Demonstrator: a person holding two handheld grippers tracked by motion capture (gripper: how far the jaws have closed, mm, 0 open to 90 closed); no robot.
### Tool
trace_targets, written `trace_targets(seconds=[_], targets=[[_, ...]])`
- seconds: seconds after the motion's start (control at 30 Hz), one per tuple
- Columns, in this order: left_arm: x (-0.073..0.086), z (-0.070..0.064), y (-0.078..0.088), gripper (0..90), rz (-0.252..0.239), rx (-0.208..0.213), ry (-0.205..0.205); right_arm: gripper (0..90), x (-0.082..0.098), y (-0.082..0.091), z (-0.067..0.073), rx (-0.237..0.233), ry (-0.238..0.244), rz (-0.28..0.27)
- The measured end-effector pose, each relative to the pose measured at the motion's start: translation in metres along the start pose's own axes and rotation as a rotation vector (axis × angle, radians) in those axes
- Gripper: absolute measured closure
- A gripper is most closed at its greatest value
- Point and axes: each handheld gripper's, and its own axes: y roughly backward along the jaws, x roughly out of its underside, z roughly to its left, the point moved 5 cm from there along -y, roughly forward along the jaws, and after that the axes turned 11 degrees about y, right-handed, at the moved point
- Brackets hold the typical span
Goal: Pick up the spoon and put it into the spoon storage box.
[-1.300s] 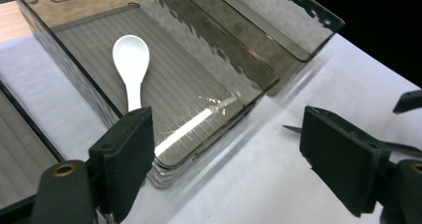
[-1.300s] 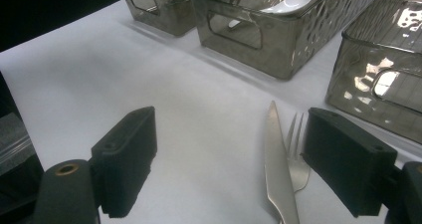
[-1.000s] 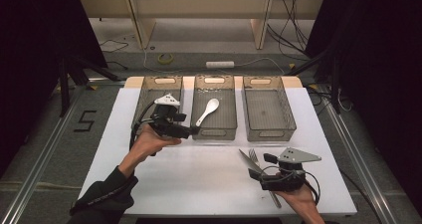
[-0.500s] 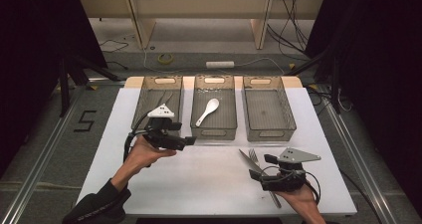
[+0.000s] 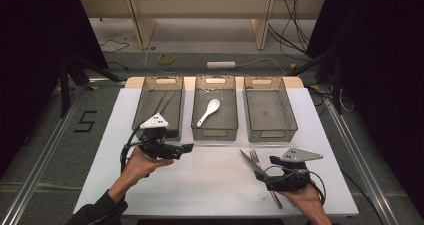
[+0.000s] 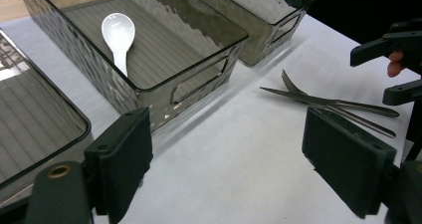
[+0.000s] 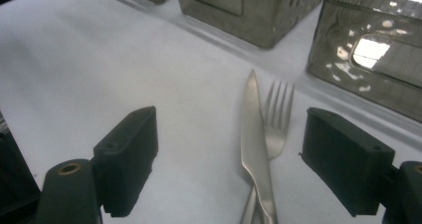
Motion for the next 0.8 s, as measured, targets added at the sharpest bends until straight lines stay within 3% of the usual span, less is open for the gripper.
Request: trace_targets(seconds=[0.5,0.8], targets=[[0.020,0.000,0.007,19.1,-0.026,-0.009,-0.017,27.6,0.017,-0.003,-0.015,0.035,0.017,0.179],[0.025,0.001,0.013,18.9,-0.054,-0.012,-0.032,28.9,0.022,-0.003,-0.018,0.035,0.014,0.215]])
